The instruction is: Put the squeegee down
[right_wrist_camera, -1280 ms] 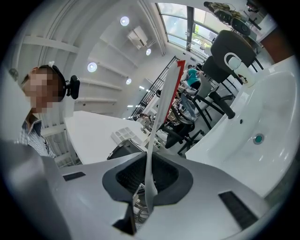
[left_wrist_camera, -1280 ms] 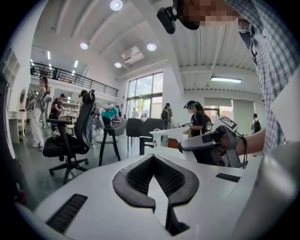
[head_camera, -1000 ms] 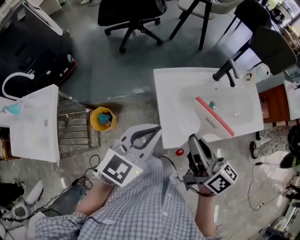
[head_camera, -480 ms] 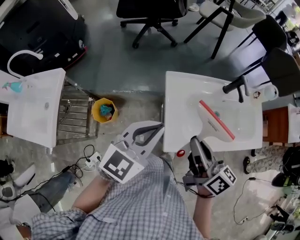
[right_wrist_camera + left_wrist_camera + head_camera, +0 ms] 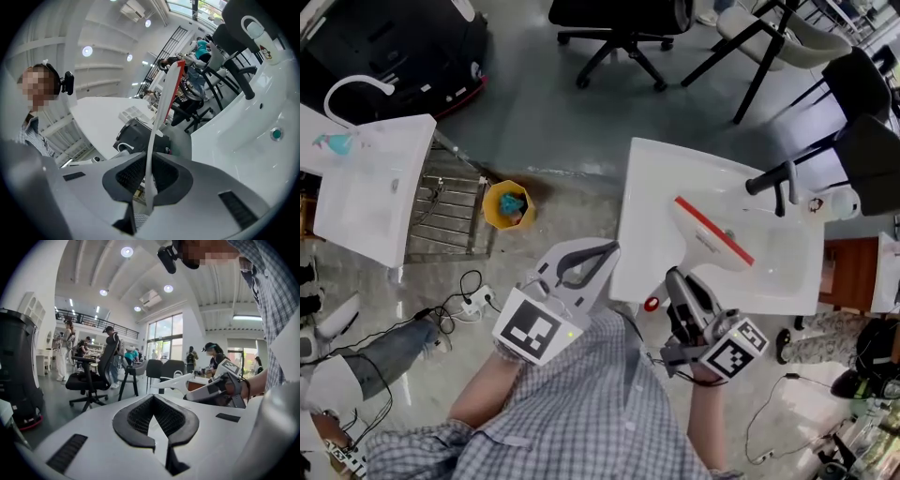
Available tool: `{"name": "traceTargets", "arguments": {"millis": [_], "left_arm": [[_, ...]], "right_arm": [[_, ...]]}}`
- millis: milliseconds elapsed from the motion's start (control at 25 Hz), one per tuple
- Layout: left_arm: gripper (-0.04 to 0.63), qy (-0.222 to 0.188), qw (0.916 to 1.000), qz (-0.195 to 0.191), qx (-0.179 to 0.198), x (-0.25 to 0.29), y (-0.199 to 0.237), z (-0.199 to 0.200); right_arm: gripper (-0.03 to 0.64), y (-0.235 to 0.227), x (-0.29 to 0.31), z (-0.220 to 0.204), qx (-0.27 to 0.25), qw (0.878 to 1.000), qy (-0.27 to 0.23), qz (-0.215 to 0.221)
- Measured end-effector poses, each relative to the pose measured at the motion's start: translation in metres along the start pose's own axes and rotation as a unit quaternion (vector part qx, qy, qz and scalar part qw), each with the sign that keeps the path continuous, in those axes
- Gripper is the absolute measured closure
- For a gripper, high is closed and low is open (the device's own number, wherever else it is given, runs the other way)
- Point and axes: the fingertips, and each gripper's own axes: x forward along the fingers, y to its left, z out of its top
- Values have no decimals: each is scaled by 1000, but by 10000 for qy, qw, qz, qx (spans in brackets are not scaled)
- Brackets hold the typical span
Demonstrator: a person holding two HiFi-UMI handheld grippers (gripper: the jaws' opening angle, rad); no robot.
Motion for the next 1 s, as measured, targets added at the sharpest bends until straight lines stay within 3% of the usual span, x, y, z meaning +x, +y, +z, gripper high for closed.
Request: {"name": "traceTargets", "arguments": {"millis": [320,1000], "left_arm": [[591,77,9988,463,-122,-5,-1,-7],[591,371,9956,815,-289,-12,-1,-26]], "right_arm": [[583,-19,14,-18,106,9980,559,258],[583,-49,46,-72,658,9833,1610,529]]}}
